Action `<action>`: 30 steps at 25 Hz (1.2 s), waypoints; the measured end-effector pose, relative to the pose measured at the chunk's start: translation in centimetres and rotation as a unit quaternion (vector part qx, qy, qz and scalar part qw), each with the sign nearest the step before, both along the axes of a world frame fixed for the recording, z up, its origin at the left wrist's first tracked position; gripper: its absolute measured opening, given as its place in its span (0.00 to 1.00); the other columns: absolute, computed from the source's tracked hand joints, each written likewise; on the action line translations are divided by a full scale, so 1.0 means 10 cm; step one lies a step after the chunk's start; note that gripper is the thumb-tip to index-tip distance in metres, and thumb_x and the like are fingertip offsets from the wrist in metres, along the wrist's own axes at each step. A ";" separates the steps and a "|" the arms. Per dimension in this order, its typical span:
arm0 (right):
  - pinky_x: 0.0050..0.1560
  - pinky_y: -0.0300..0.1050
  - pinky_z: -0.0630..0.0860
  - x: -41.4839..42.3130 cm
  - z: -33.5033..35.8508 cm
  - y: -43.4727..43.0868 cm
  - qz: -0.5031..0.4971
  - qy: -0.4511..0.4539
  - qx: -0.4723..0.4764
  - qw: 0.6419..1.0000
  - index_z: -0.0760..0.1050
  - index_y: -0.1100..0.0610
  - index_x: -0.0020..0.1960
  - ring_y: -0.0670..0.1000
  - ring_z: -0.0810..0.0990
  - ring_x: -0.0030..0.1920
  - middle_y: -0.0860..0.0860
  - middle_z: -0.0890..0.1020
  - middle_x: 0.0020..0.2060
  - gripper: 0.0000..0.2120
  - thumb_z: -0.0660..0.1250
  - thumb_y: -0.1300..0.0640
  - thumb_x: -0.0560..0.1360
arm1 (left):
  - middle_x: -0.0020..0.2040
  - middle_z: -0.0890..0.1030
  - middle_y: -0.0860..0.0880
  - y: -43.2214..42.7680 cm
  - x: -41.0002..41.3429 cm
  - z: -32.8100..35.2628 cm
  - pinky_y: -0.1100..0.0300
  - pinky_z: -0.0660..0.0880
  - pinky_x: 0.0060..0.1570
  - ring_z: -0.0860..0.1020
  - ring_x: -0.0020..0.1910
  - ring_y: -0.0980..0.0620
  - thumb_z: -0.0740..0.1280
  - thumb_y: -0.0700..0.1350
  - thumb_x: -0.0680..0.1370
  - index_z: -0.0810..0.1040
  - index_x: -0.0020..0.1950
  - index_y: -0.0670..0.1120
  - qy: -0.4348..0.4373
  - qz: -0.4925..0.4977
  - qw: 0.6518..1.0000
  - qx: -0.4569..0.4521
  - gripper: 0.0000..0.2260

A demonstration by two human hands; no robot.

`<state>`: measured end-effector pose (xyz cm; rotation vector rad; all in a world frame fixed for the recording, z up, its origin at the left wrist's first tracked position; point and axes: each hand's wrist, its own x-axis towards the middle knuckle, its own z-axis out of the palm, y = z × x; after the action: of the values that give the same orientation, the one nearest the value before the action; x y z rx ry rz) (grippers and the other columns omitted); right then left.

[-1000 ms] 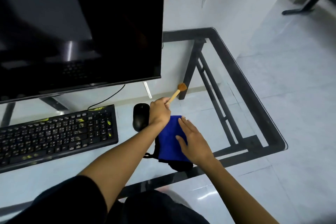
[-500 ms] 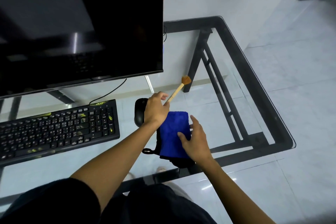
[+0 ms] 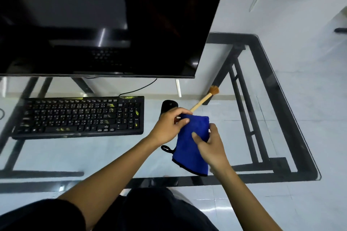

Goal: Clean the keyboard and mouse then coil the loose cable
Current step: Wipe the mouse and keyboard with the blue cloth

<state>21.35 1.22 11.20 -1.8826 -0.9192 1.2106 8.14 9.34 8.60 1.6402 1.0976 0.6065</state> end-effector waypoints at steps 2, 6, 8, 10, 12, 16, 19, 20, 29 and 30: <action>0.43 0.39 0.75 -0.14 0.21 0.04 0.005 0.024 0.031 0.999 0.66 0.51 0.59 0.45 0.77 0.50 0.45 0.77 0.49 0.13 0.65 0.56 0.77 | 0.58 0.78 0.55 -0.03 -0.22 0.15 0.66 0.74 0.57 0.76 0.57 0.62 0.66 0.45 0.78 0.77 0.61 0.50 -0.053 0.051 0.997 -0.022 0.12; 0.53 0.48 0.78 -0.62 0.52 0.23 0.050 0.099 0.081 0.991 0.69 0.51 0.61 0.49 0.79 0.54 0.47 0.80 0.55 0.16 0.68 0.56 0.75 | 0.54 0.82 0.55 -0.05 -0.84 0.46 0.56 0.77 0.50 0.80 0.54 0.55 0.66 0.61 0.73 0.77 0.59 0.54 -0.131 0.120 0.967 -0.184 0.18; 0.53 0.48 0.79 -0.94 0.60 0.34 0.072 0.114 0.100 0.986 0.71 0.51 0.59 0.48 0.80 0.54 0.47 0.81 0.54 0.15 0.69 0.56 0.74 | 0.51 0.83 0.51 -0.07 -1.24 0.56 0.54 0.76 0.46 0.81 0.49 0.50 0.68 0.61 0.72 0.79 0.56 0.51 -0.198 0.129 0.941 -0.243 0.19; 0.51 0.45 0.79 -1.26 0.62 0.46 0.067 0.091 0.121 0.986 0.72 0.51 0.57 0.48 0.80 0.53 0.45 0.80 0.52 0.15 0.71 0.55 0.73 | 0.49 0.84 0.50 -0.09 -1.60 0.64 0.57 0.74 0.44 0.81 0.48 0.50 0.70 0.55 0.73 0.80 0.55 0.49 -0.216 0.174 0.938 -0.208 0.15; 0.50 0.44 0.78 -1.57 0.57 0.55 0.045 0.051 0.144 0.987 0.71 0.46 0.58 0.47 0.79 0.50 0.42 0.78 0.49 0.18 0.73 0.54 0.71 | 0.49 0.85 0.50 -0.11 -1.87 0.69 0.59 0.76 0.45 0.82 0.51 0.50 0.71 0.50 0.73 0.81 0.53 0.48 -0.202 0.235 0.938 -0.158 0.11; 0.59 0.47 0.76 -2.31 0.42 0.63 0.097 0.025 0.177 0.979 0.68 0.43 0.65 0.47 0.78 0.56 0.46 0.80 0.55 0.21 0.68 0.49 0.74 | 0.47 0.85 0.51 -0.16 -2.37 0.77 0.54 0.79 0.52 0.83 0.49 0.52 0.75 0.48 0.70 0.82 0.50 0.48 -0.190 0.354 0.912 -0.082 0.10; 0.62 0.34 0.69 -2.77 0.44 0.69 0.206 0.088 0.138 0.965 0.69 0.46 0.67 0.40 0.74 0.62 0.42 0.75 0.63 0.22 0.62 0.41 0.75 | 0.39 0.84 0.52 -0.24 -2.67 0.84 0.57 0.79 0.43 0.82 0.40 0.55 0.71 0.51 0.73 0.83 0.44 0.47 -0.169 0.352 0.920 -0.046 0.08; 0.56 0.29 0.71 -2.86 0.46 0.70 0.239 0.101 0.136 0.956 0.72 0.46 0.62 0.40 0.76 0.58 0.43 0.78 0.60 0.18 0.63 0.41 0.74 | 0.37 0.83 0.51 -0.26 -2.75 0.85 0.58 0.79 0.41 0.81 0.38 0.55 0.67 0.56 0.75 0.82 0.43 0.46 -0.157 0.338 0.926 -0.062 0.14; 0.49 0.29 0.72 -3.51 0.20 0.90 0.327 -0.059 0.103 0.938 0.70 0.47 0.63 0.47 0.78 0.54 0.44 0.79 0.54 0.21 0.67 0.57 0.71 | 0.50 0.84 0.45 -0.23 -3.76 0.47 0.56 0.78 0.50 0.82 0.46 0.48 0.46 0.63 0.80 0.81 0.55 0.46 -0.261 0.297 0.875 -0.280 0.30; 0.55 0.35 0.72 -3.57 0.17 0.94 0.332 -0.092 0.105 0.933 0.67 0.47 0.67 0.47 0.76 0.56 0.44 0.77 0.58 0.25 0.67 0.55 0.71 | 0.49 0.84 0.45 -0.22 -3.84 0.41 0.57 0.78 0.48 0.82 0.45 0.48 0.49 0.61 0.81 0.82 0.53 0.47 -0.229 0.319 0.882 -0.260 0.26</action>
<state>-14.33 10.59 12.87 -1.5717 -1.8126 1.2446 -30.25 7.12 12.72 0.6008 1.2885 0.9616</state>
